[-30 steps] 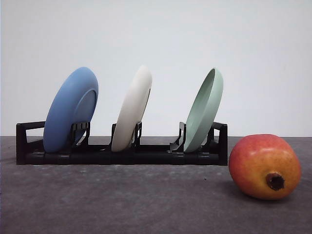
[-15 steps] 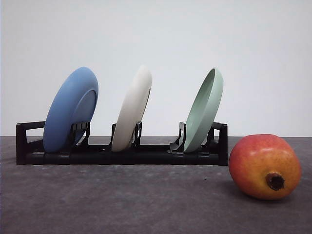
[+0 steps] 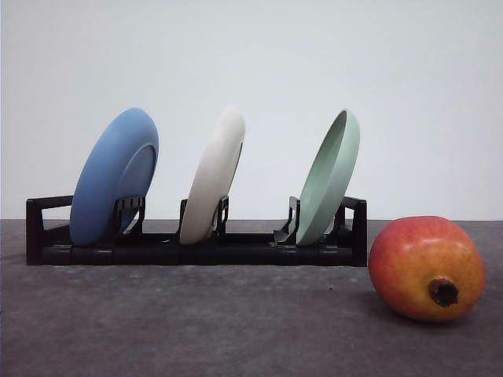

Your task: Place pomegranate in white plate

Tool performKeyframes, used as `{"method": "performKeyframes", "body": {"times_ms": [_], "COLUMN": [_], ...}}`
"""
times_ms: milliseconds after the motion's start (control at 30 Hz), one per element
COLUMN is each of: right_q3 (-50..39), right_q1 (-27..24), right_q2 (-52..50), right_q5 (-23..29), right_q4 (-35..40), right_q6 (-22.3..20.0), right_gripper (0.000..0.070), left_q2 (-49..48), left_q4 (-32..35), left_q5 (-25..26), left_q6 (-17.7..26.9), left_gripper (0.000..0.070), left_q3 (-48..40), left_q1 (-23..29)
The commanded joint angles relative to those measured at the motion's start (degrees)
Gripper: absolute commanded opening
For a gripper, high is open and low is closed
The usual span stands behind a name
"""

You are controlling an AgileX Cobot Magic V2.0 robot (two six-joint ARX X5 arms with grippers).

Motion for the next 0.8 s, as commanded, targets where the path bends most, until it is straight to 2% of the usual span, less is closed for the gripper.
{"method": "performKeyframes", "body": {"times_ms": [0, 67, 467, 767], "right_q3": [1.16, 1.16, 1.16, 1.16], "right_q1": [0.07, 0.07, 0.07, 0.09], "right_q2": [0.22, 0.22, 0.22, 0.22], "right_q5": [-0.02, -0.02, -0.02, -0.02], "right_q4": [0.55, 0.55, 0.55, 0.48], "right_q6": [0.64, 0.66, 0.63, 0.63], "right_gripper": [0.0485, 0.0485, 0.0485, 0.0485], "left_q2": [2.00, 4.78, 27.47, 44.65], "left_q4": [1.40, 1.86, 4.36, 7.00], "left_q5": [0.13, -0.26, -10.79, -14.27], "left_q6": [-1.80, -2.05, -1.72, -1.31], "left_gripper": [0.0578, 0.0552, 0.0555, 0.0555], "left_q3": [2.68, 5.24, 24.64, 34.20], "left_q1": [-1.61, -4.04, -20.90, -26.84]}}
